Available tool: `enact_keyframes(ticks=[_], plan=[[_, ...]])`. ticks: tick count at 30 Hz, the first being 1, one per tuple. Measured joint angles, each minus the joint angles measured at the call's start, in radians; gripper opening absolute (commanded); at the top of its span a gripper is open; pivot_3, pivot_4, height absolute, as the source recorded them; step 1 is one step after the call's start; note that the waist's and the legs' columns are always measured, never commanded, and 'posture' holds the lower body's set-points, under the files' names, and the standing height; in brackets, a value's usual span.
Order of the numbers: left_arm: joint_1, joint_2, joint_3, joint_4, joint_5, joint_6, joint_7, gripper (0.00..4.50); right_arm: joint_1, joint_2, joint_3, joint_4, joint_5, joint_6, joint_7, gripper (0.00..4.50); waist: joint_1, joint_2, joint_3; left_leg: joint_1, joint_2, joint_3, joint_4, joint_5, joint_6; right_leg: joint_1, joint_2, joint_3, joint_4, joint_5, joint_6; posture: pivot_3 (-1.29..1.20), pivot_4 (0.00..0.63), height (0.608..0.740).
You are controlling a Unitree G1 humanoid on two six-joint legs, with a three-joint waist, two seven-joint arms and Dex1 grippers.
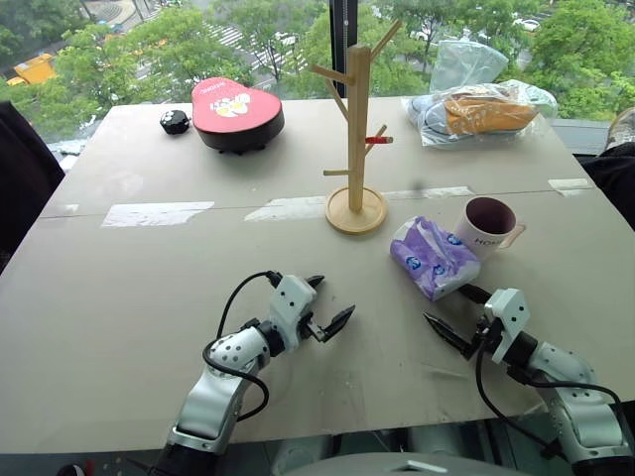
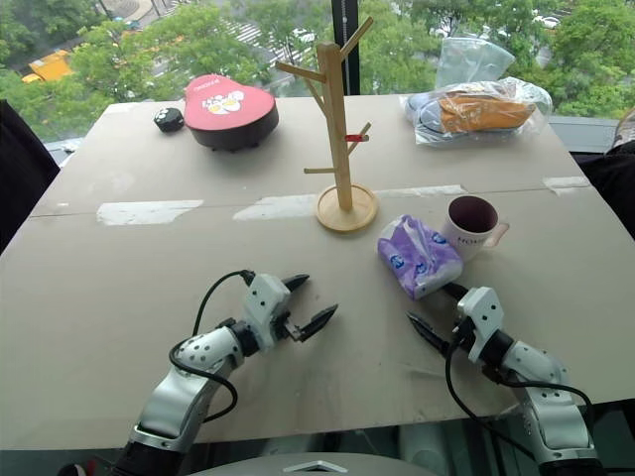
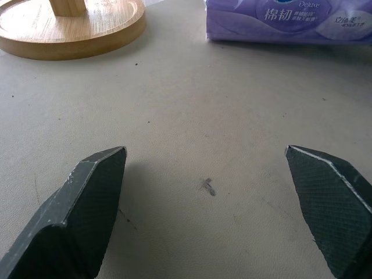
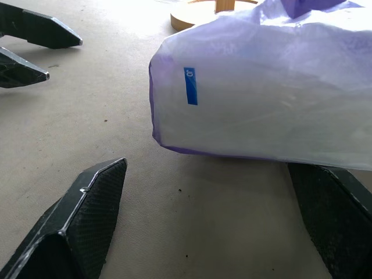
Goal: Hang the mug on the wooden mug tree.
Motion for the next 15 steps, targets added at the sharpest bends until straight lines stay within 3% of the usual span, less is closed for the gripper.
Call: enact_keyframes(ticks=[15], plan=[[0.049, 0.016, 0.005, -0.042, -0.015, 0.009, 0.000, 4.50, 0.002, -0.021, 0.000, 0.003, 0.007, 0.000, 0.019, 4.45, 0.000, 0.000, 0.000, 0.000, 0.000, 0.000, -0.001, 0.000, 0.000, 0.000, 0.000, 0.000, 0.000, 0.000, 0.000, 0.00, 0.150, 0.740]])
